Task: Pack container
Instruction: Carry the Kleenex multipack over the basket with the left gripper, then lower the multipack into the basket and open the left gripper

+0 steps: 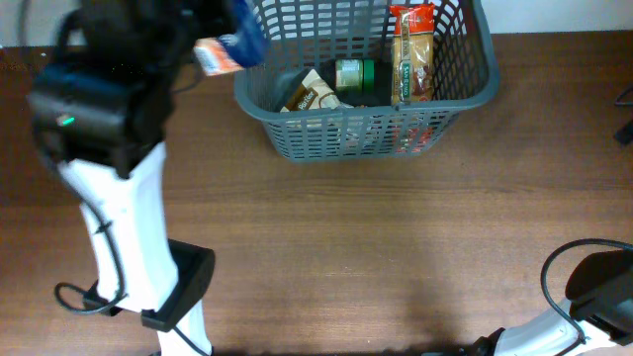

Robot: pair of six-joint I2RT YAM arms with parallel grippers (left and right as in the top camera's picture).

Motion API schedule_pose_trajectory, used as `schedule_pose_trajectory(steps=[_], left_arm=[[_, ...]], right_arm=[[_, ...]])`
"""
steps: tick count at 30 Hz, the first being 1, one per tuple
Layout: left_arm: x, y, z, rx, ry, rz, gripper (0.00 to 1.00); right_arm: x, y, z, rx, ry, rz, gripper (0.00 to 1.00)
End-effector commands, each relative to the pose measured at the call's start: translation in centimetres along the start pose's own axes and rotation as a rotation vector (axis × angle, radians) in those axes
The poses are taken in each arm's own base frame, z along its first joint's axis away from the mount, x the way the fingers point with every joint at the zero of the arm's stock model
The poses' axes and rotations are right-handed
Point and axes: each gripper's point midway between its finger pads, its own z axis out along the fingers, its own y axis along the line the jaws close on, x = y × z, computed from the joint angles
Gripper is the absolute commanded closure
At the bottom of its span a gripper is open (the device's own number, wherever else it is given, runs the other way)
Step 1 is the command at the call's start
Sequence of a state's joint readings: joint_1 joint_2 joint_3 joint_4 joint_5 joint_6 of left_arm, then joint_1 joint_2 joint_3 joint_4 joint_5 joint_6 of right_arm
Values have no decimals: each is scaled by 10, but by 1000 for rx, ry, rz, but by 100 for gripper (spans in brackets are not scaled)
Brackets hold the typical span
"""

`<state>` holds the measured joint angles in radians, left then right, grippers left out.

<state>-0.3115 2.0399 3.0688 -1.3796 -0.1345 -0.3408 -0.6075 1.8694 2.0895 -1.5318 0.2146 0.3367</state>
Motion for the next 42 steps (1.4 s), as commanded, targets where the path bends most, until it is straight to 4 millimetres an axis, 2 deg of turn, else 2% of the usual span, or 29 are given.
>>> schedule_pose_trajectory(steps=[1,5,11,17,24,28,42], left_arm=[[20,-9,26,-60,41,31,98],[41,-19,47,-56,101,54,98],[81,-15,99,-91,195,75,98],[107,-14,134,-95,224,81,98],[129,-11,158,-103,245,82,97],[142,-9,171,-112,268,88,93],[191,1,203,-153,380,116,89]], right_arm=[[0,0,2,0,5,6,1],[0,0,2,0,5,6,1],[0,0,2,0,5,6,1],[0,0,2,0,5,6,1],[0,0,2,0,5,6,1],[0,0,2,0,5,6,1],[0,0,2,0,5,6,1]])
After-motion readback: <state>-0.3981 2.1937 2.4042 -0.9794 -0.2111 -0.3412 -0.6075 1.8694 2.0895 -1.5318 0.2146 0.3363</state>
